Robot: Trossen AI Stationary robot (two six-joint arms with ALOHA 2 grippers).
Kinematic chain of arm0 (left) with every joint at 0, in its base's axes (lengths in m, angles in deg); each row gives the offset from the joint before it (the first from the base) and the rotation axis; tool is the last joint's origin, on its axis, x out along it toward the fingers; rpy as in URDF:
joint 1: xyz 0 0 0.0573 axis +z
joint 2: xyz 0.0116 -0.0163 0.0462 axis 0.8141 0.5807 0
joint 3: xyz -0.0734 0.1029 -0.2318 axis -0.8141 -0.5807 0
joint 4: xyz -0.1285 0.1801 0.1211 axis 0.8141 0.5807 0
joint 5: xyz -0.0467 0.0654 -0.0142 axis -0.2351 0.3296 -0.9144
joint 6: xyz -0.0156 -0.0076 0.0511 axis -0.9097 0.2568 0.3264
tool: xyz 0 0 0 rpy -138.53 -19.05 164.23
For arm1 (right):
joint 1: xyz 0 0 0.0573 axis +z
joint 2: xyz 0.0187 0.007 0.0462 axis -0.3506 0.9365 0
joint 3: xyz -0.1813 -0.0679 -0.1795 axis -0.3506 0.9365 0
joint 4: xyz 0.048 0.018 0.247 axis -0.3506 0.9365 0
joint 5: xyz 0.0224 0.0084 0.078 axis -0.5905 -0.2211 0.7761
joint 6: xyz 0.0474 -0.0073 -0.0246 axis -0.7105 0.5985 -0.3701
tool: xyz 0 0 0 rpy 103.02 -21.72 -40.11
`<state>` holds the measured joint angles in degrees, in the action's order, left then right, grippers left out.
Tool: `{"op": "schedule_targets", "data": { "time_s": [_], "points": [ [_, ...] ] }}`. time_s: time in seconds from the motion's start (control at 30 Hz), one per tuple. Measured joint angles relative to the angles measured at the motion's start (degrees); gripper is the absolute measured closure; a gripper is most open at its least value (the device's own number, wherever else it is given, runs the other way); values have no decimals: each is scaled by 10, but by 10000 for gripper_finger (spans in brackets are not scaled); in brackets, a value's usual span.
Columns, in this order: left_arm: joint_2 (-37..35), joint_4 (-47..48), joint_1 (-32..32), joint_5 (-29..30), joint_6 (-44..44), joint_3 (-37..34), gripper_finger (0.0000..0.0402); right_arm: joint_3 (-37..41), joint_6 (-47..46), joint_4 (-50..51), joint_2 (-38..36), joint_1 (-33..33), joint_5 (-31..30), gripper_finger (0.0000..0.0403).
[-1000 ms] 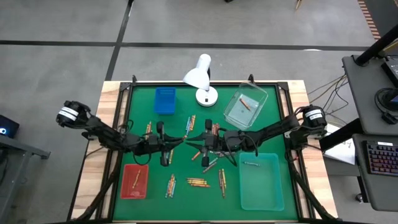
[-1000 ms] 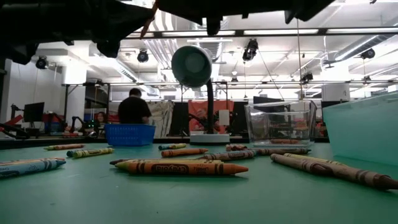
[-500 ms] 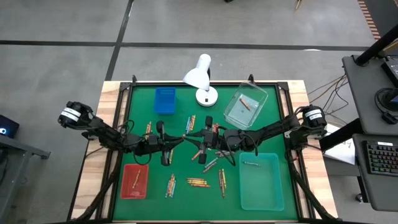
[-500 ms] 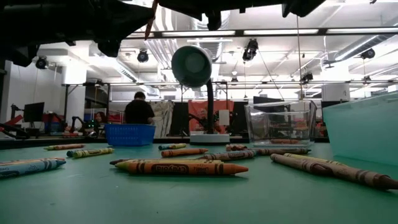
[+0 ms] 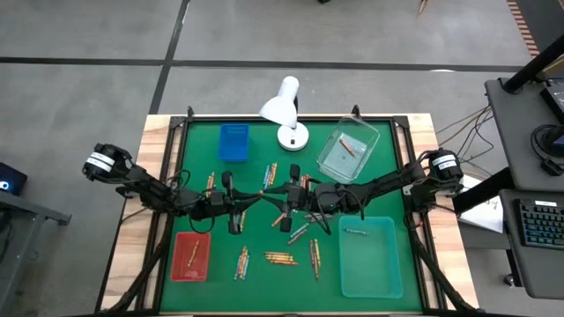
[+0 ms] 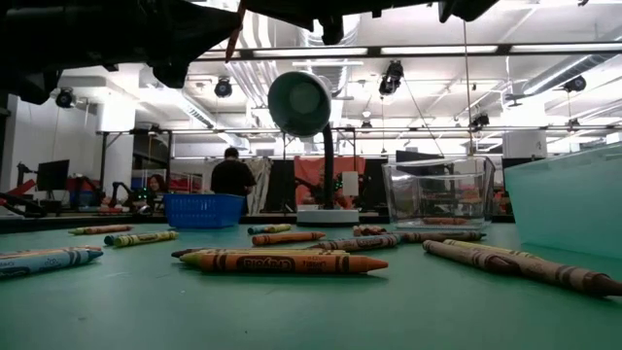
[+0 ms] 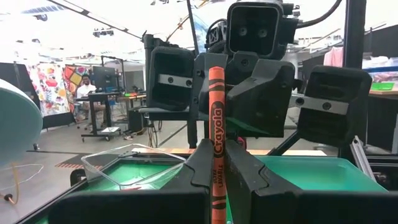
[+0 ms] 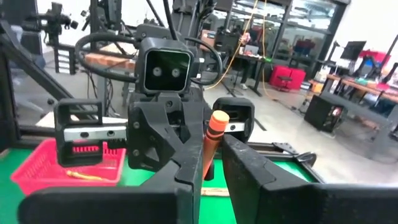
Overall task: Sort crayons
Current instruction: Put the orange crayon into the transparent bin
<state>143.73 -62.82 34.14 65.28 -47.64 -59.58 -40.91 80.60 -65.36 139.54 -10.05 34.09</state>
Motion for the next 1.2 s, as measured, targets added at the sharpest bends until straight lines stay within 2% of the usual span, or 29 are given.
{"op": "schedule_targets", "data": {
  "time_s": [0.27,0.6,0.73,1.0,1.2],
  "points": [
    [0,-2,0,0,0,0,401,0,7,12,-11,0,1,372],
    [0,-1,0,0,0,-2,401,0,-27,37,-21,0,4,370],
    [0,1,0,0,0,-2,401,0,-33,37,-21,0,3,342],
    [0,1,-1,0,0,-2,401,0,-47,37,-21,-4,2,254],
    [0,1,0,3,0,-2,401,1,-66,35,-10,-11,5,222]
  ]
}}
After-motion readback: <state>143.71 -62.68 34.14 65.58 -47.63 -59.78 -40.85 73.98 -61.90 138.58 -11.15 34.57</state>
